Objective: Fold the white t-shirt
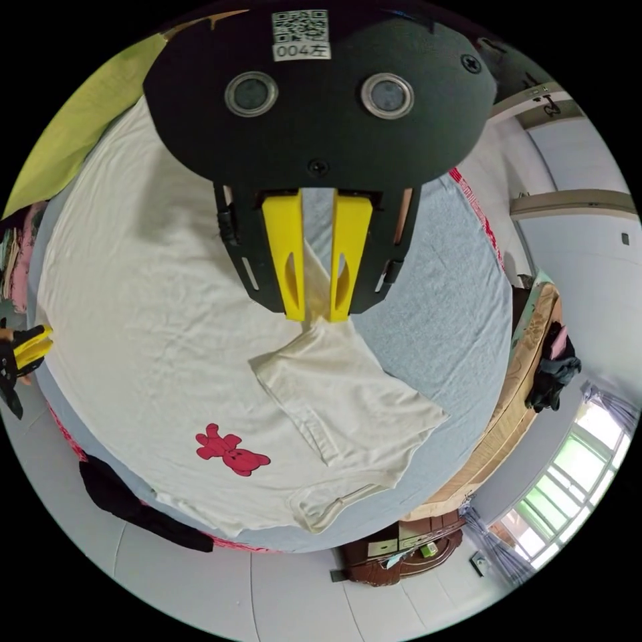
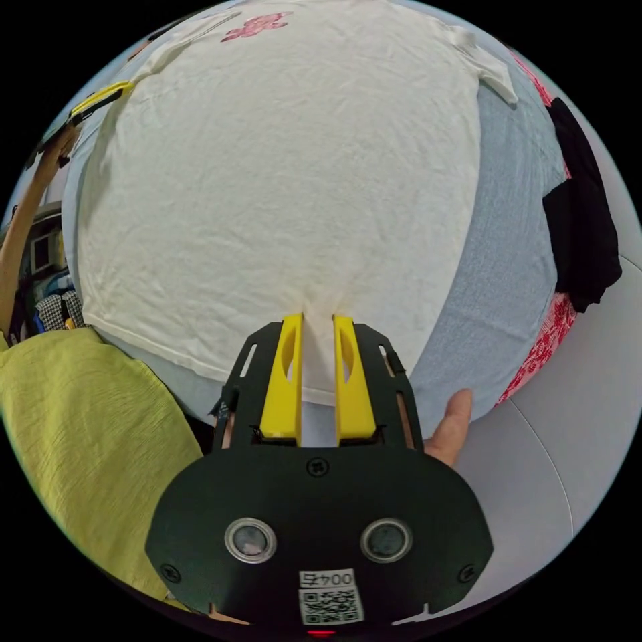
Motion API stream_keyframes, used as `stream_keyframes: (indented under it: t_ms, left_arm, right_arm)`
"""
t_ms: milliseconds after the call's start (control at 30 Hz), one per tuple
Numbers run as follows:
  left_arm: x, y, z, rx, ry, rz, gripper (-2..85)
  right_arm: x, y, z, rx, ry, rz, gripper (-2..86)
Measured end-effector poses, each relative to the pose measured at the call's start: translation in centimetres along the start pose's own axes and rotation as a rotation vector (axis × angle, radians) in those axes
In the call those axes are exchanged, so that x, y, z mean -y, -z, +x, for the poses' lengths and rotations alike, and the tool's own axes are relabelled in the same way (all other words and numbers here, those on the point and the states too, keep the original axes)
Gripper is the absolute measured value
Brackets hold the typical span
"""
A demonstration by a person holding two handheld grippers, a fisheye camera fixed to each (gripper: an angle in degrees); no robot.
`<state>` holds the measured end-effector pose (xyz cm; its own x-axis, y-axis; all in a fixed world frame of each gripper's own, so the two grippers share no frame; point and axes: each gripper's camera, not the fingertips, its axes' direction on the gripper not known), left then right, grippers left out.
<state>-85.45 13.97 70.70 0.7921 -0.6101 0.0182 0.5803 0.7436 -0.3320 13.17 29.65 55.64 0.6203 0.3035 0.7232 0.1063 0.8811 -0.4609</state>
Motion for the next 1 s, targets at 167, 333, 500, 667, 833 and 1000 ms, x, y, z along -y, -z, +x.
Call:
stream_keyframes:
  t_ms: [167,333,500,667,833,1000]
  left_arm:
    - [-2.7,0.2,0.3,0.024,0.071,0.032,1.8]
    - [-6.8,-0.2,-1.9,-0.054,0.314,0.063,0.9]
    - [-10.9,-1.8,-3.0,-0.188,0.429,0.093,1.2]
    - [-13.1,-1.6,-3.5,-0.265,0.405,0.117,2.8]
    - [-16.3,-1.0,-3.5,-0.361,0.396,0.132,3.8]
    - [-18.1,-2.0,-0.1,-0.317,0.33,0.033,3.1]
  right_arm:
    - [-0.7,0.6,0.4,0.005,-0.002,-0.002,7.2]
    - [-1.4,1.1,0.7,0.004,0.006,-0.01,7.3]
    - [-2.9,1.5,1.7,0.042,-0.017,0.018,7.4]
    - [-4.5,1.9,2.2,0.046,-0.028,0.039,7.6]
    - [-5.7,2.2,2.5,0.047,-0.026,0.037,7.6]
    - [-7.1,2.5,3.0,0.054,-0.027,0.036,7.6]
